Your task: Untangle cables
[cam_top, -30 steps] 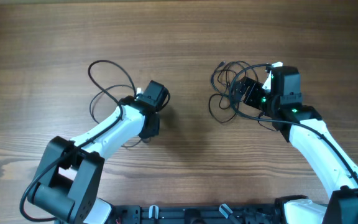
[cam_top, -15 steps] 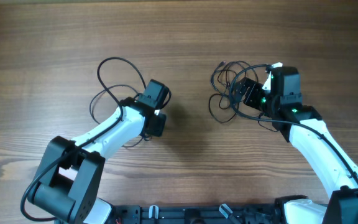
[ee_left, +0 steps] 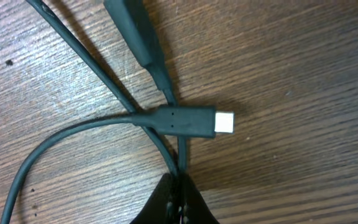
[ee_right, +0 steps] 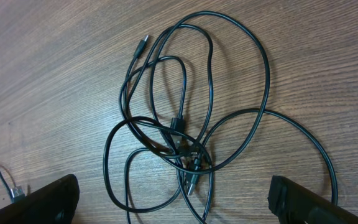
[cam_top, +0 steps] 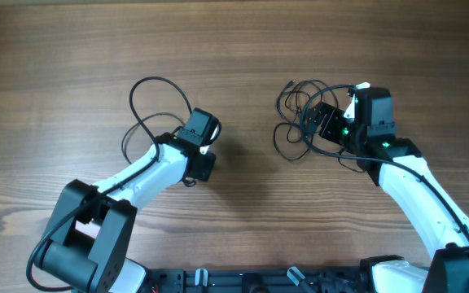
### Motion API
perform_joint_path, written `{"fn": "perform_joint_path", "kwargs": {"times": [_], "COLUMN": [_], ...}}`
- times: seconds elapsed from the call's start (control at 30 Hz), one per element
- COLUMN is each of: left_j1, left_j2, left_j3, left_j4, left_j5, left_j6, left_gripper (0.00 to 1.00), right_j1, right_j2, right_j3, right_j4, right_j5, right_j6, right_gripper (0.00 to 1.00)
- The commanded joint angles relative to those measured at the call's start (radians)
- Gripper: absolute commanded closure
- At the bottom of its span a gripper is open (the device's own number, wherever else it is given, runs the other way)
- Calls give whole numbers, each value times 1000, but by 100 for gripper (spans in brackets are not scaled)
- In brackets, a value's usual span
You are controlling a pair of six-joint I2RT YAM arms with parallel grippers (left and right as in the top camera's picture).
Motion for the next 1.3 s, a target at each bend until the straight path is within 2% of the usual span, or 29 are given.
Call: {"fn": "perform_joint_path", "kwargs": {"times": [0.0, 0.1, 0.3, 0.4, 0.5, 0.53, 0.6, 0.63, 0.7, 0.77, 0.8, 0.83, 0.87, 1.0, 1.13, 1.27], "left_j1": [4, 39, 208, 283, 286, 277, 266, 267, 267, 267, 267, 266, 264, 245, 201, 162], "left_j2": [-24, -113, -228, -220, -204, -197, -184, -179, -169, -153, -146, -139, -133, -107, -73, -35], "left_j3": [43, 157, 275, 274, 274, 274, 274, 274, 274, 274, 274, 273, 270, 249, 178, 126], "left_j4": [18, 19, 81, 41, -95, -158, -239, -267, -277, -278, -280, -282, -286, -304, -298, -264], "left_j5": [16, -81, -117, -21, 109, 132, 119, 117, 84, 79, 79, 80, 81, 100, 132, 163], "left_j6": [-47, -78, -78, -64, 114, 198, 312, 367, 402, 403, 402, 402, 401, 396, 496, 531], "left_gripper": [96, 96, 96, 96, 93, 90, 73, 69, 68, 60, 45, 10, 0, 0, 0, 0], "right_j1": [2, 2, 2, 2, 2, 2, 2, 2, 2, 2, 2, 2, 2, 2, 2, 2], "right_j2": [11, 11, 11, 11, 11, 11, 11, 11, 11, 11, 11, 11, 11, 11, 11, 11], "right_j3": [1, 1, 1, 1, 1, 1, 1, 1, 1, 1, 1, 1, 1, 1, 1, 1], "right_j4": [1, 2, 2, 2, 2, 2, 2, 2, 2, 2, 2, 2, 2, 2, 2, 2], "right_j5": [-1, -1, -1, -1, -1, -1, -1, -1, -1, -1, -1, -1, -1, -1, -1, -1], "right_j6": [4, 5, 5, 5, 5, 5, 5, 5, 5, 5, 5, 5, 5, 5, 5, 5], "right_gripper": [0, 0, 0, 0, 0, 0, 0, 0, 0, 0, 0, 0, 0, 0, 0, 0]}}
